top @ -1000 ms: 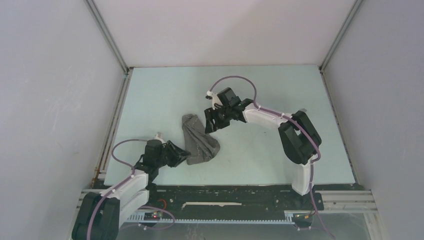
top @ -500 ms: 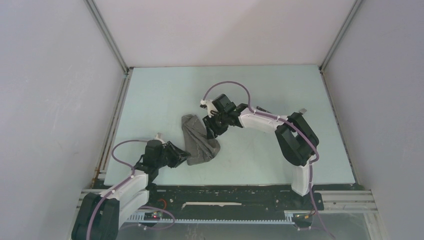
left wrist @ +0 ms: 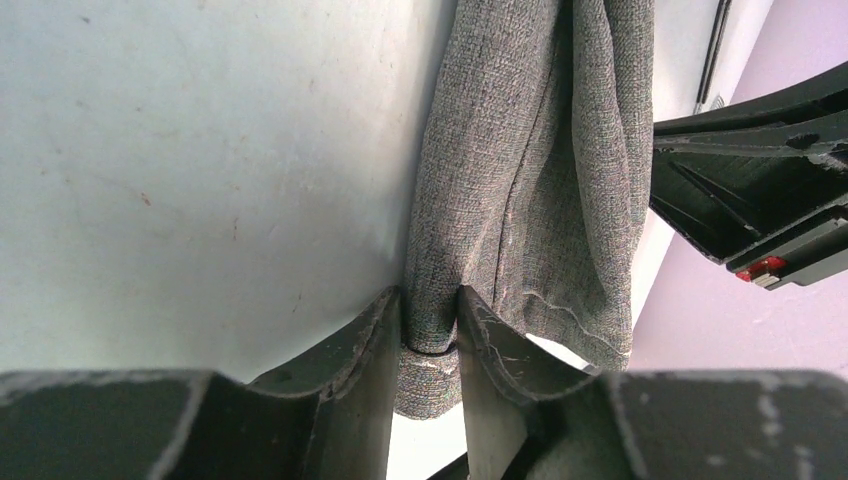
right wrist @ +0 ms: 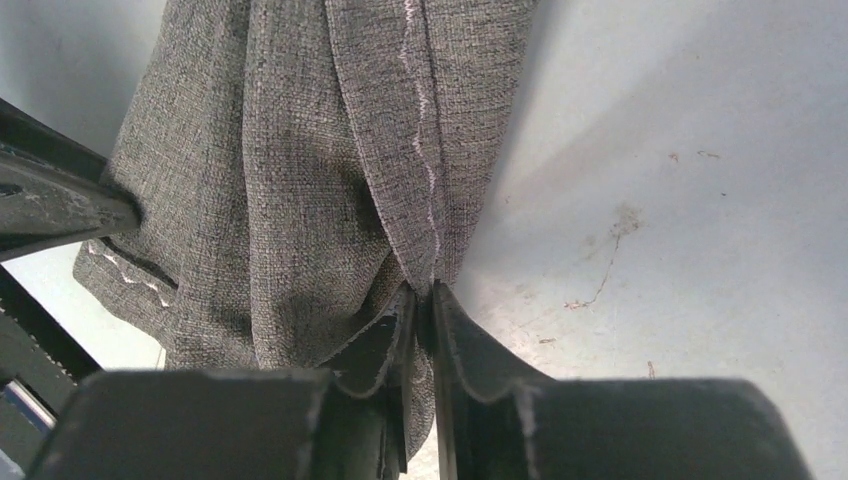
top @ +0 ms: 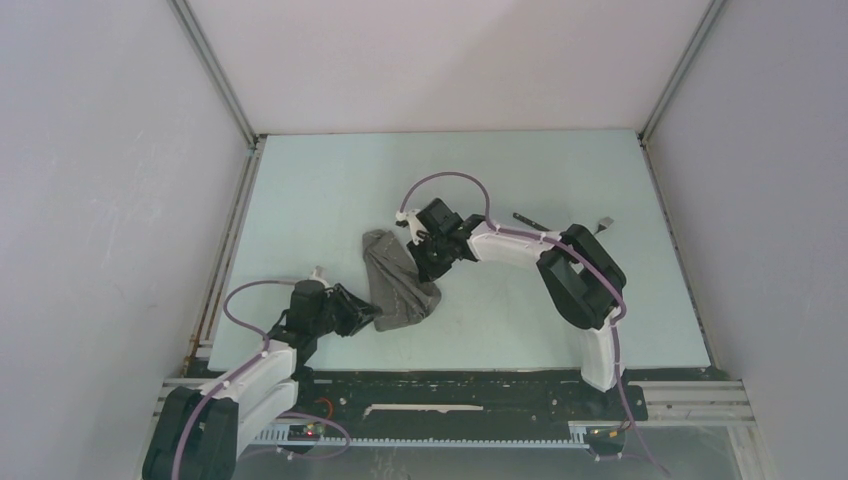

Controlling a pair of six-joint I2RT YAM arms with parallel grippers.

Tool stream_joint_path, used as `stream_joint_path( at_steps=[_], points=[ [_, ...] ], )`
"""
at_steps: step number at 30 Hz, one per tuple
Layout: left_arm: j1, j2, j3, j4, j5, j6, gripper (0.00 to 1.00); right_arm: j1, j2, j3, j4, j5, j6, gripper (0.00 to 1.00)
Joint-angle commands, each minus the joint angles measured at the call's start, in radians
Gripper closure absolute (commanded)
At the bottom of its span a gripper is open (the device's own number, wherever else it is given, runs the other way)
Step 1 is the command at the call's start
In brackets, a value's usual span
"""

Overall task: Fold the napkin into a case and place the utensils inside
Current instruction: Smooth out the smaller rectangle-folded napkin at the center of the board.

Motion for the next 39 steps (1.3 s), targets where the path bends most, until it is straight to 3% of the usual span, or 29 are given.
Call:
stream_joint_path(
  at_steps=[1, 3, 8, 15, 23, 33, 36, 39],
  points=[
    [-0.011, -0.003, -0.025, -0.045, -0.006, -0.002, 0.65, 0.022, -0.001, 0.042, -0.001, 0.035, 0.019, 0.87],
    [-0.016, -0.005, -0.026, -0.045, -0.007, -0.005, 0.66, 0.031, -0.003, 0.072, -0.032, 0.035, 0.05, 0.94],
    [-0.043, -0.017, -0.031, -0.038, -0.023, -0.028, 0.67, 0.063, 0.006, 0.157, -0.129, 0.013, 0.192, 1.0],
    [-0.065, -0.012, -0.03, -0.02, -0.026, -0.044, 0.68, 0.141, 0.062, 0.224, -0.155, 0.016, 0.354, 1.0],
    [-0.078, -0.038, -0.045, -0.019, -0.029, -0.057, 0.69, 0.178, 0.095, 0.287, -0.207, 0.124, 0.44, 0.97],
    [-0.094, -0.024, -0.042, 0.01, -0.034, -0.07, 0.7, 0.142, 0.071, 0.145, 0.068, 0.02, 0.738, 1.0],
    [-0.098, -0.011, -0.039, 0.017, -0.035, -0.07, 0.7, 0.145, 0.096, 0.16, 0.076, 0.034, 0.683, 0.94],
    [-0.098, -0.014, -0.043, 0.018, -0.033, -0.066, 0.7, 0.174, 0.089, 0.167, 0.036, 0.085, 0.536, 0.76]
  ],
)
